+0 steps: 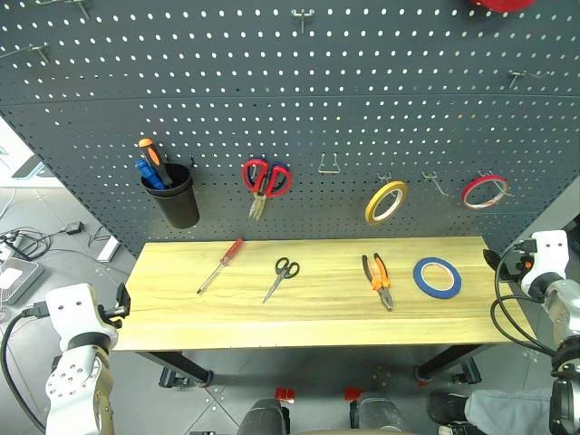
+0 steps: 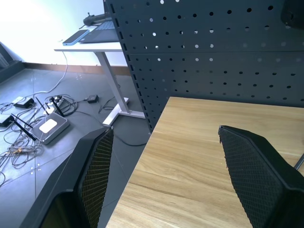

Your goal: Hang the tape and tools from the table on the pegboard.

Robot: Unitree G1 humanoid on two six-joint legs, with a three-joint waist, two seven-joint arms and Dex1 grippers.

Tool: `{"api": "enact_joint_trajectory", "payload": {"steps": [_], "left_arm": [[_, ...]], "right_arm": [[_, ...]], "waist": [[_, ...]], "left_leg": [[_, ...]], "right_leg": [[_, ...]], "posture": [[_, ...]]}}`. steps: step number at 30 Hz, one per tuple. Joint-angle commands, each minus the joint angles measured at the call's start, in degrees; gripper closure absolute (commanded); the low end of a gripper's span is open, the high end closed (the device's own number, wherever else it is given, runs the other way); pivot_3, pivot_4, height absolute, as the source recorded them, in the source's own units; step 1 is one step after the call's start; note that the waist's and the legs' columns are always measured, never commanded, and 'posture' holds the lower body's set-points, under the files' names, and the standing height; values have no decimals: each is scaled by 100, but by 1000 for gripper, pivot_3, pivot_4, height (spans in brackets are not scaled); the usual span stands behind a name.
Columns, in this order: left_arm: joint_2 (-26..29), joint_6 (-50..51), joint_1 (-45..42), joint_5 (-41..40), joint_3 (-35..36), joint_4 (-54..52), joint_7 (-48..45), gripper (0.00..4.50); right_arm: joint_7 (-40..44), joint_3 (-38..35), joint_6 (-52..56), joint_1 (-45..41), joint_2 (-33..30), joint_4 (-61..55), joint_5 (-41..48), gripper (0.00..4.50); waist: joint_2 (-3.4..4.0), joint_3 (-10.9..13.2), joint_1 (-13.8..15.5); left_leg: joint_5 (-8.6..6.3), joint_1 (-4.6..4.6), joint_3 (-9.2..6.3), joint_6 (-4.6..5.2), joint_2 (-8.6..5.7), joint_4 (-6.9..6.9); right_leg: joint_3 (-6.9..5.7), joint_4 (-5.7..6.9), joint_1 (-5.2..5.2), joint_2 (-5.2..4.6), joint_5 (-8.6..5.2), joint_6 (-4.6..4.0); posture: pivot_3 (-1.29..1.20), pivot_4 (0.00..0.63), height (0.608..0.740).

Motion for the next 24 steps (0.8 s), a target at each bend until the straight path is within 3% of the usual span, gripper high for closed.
{"api": "enact_joint_trajectory", "payload": {"steps": [1,13,18,24], "left_arm": [[78,-179,15,63,-20,-55,-57,784],[-33,-224,270,133,138,-177,167,784],[102,-84,598,1,-98,-835,-293,784],[513,362,699,84,-1053,-1808,-1141,784]], "right_arm": [[12,-41,-22,-23,-22,-270,74,0],[231,174,5,211,77,-704,-12,0],[727,425,668,782,310,-1994,243,0],[785,823,1426,1454,513,-3687,285,0]], "waist": [[0,0,0],[-1,23,-3],[-25,146,6],[12,365,26]], "left_leg": [[0,0,0,0,0,0],[0,0,0,0,1,0],[-1,-4,-7,1,15,0],[0,-25,-17,2,17,6]], "right_leg": [[0,0,0,0,0,0],[0,-1,0,0,0,0],[-3,1,-1,0,2,-3],[-2,-5,-8,-20,11,-3]], "posture": [[-72,75,740],[-64,91,740],[-68,134,740],[-86,191,740]]}}
